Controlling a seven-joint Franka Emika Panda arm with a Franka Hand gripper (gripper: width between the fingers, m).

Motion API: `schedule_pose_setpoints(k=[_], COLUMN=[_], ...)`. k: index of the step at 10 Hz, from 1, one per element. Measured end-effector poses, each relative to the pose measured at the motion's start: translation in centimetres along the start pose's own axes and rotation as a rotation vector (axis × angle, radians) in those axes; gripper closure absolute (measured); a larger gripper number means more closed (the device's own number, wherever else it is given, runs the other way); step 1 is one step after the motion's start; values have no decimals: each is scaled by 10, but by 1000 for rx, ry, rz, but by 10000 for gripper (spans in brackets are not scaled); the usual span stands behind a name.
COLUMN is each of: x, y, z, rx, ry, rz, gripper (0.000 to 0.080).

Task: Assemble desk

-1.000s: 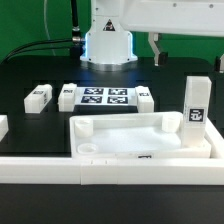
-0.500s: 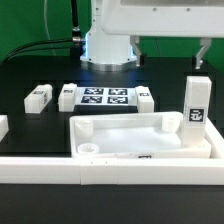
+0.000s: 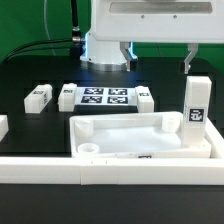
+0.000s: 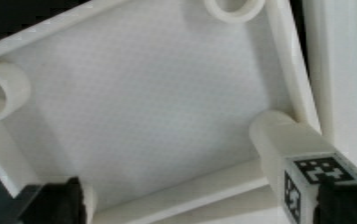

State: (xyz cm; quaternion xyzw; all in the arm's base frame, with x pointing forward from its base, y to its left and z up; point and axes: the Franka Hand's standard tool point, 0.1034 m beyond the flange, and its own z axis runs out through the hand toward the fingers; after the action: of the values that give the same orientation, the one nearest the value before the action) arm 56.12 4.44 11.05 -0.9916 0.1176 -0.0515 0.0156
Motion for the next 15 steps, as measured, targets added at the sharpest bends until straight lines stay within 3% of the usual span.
schedule_pose_setpoints(k=[2,4,7,10,13,15], x=[-27,-33,-34,-49,-76,-81], y=[16,20,22,39,46,46], z=[23,34,34,47,58,57], rx=[-14,-18,-18,-22,-30,-35], ry=[-5,19,14,-2,-202,-353], rz=[-30,-53,-57,-73,-64,-54], gripper=[150,150,150,150,150,150])
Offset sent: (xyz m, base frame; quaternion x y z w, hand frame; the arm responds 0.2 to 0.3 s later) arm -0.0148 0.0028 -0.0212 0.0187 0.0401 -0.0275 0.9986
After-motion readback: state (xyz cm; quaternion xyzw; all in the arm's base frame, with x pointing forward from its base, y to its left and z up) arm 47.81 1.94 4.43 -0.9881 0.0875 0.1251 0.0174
